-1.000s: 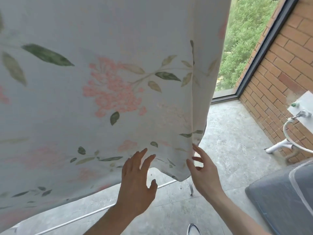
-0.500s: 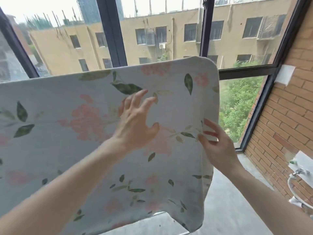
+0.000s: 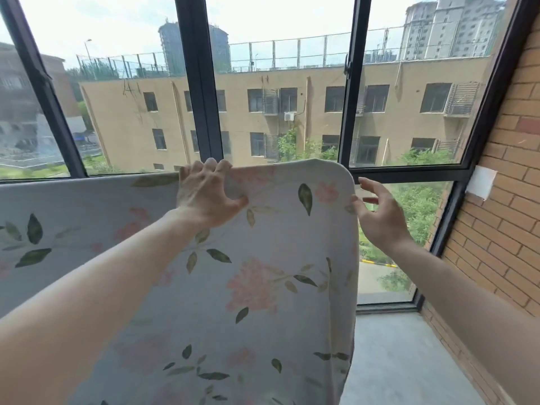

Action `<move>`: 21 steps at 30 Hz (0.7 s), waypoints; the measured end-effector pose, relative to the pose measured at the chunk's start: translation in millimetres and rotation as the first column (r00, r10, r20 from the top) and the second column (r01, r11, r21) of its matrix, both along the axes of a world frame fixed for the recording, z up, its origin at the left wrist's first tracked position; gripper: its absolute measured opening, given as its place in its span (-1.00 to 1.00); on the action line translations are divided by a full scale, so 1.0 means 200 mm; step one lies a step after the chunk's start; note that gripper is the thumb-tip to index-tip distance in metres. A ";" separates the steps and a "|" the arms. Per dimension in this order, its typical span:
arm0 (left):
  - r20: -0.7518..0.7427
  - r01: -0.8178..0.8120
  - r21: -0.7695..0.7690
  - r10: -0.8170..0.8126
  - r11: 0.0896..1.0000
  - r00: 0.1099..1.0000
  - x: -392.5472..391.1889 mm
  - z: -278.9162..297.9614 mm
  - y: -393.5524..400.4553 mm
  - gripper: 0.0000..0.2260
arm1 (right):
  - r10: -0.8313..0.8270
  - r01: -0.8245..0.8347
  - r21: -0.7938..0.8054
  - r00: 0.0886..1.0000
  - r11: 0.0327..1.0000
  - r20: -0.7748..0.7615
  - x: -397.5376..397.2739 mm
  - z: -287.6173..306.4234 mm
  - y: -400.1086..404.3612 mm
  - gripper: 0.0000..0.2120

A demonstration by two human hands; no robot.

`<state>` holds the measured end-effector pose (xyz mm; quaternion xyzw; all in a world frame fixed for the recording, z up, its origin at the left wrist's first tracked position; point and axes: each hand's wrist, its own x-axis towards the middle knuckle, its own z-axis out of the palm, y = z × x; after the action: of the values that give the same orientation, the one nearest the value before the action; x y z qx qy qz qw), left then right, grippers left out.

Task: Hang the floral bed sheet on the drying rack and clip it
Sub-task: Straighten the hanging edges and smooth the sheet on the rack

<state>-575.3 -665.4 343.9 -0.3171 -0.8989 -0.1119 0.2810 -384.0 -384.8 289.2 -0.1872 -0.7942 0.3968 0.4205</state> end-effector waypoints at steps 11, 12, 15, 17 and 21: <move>0.056 -0.003 0.062 0.000 0.998 0.998 -0.02 0.03 0.00 -0.56 | 0.190 -0.178 -0.206 0.981 0.962 0.040 -0.23 -0.06 0.36 -0.82; 0.067 -0.006 0.062 0.002 0.998 0.998 -0.02 0.04 0.00 -0.56 | 0.204 -0.197 -0.228 0.979 0.954 0.009 -0.24 -0.07 0.37 -0.86; 0.086 0.000 0.056 -0.005 0.998 0.996 -0.03 0.05 -0.03 -0.57 | 0.211 -0.210 -0.224 0.977 0.952 -0.019 -0.23 -0.06 0.42 -0.89; 0.091 0.005 0.051 -0.009 0.999 0.996 -0.02 0.06 -0.03 -0.62 | 0.226 -0.219 -0.163 0.974 0.962 0.024 -0.23 -0.04 0.46 -0.90; 0.085 0.018 0.045 -0.021 0.999 0.996 0.03 0.06 -0.01 -0.62 | 0.233 -0.233 -0.120 0.972 0.965 -0.011 -0.29 0.10 0.53 -0.90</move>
<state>-570.2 -668.3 356.8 -0.3145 -0.9043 -0.1480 0.2480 -442.8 -279.6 308.3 -0.1181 -0.7860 0.4903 0.3575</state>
